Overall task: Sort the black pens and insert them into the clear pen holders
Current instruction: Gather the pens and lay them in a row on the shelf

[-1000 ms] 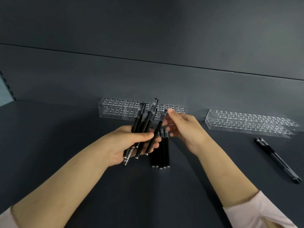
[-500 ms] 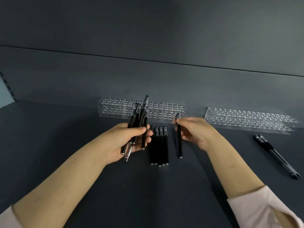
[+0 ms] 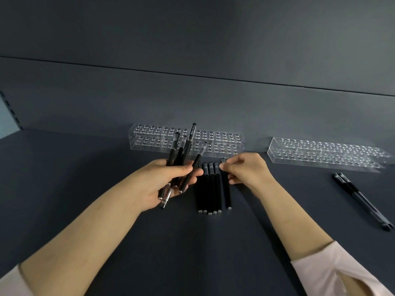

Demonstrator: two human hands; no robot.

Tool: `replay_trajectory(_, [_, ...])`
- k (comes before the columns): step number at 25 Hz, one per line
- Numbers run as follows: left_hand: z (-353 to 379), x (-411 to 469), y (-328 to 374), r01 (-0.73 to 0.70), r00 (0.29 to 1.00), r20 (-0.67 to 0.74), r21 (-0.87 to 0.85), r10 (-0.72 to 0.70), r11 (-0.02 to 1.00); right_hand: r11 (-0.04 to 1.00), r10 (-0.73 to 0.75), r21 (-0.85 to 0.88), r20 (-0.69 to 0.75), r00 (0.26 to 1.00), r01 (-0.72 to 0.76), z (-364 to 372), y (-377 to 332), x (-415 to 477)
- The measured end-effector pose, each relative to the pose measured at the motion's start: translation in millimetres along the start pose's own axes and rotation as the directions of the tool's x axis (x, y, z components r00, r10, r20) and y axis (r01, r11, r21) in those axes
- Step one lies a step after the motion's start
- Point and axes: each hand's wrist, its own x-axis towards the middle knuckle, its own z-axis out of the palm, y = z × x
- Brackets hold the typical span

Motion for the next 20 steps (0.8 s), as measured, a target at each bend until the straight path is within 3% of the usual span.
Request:
replay_trajectory(7, [2, 2, -1, 0.029, 1.000, 0.000, -0.041, -0.029, 0.999, 0.998, -0.013, 0.059, 0.044, 0.999, 0.010, 5, -4, -5])
replay_trajectory(11, [5, 0, -1, -0.021, 0.996, 0.086, 0.004, 0.021, 1.000, 0.998, -0.056, -0.023, 0.019, 0.998, 0.057, 3, -14, -10])
replay_trajectory(16, [6, 0, -2, -0.065, 0.991, 0.122, 0.030, 0.060, 0.997, 0.929, -0.065, 0.370, 0.222, 0.973, -0.022, 4, -24, -18])
replay_trajectory(20, [6, 2, -2, -0.049, 0.998, 0.040, -0.046, 0.051, 0.998, 0.804, -0.028, 0.593, 0.115, 0.993, -0.046, -6, -27, -11])
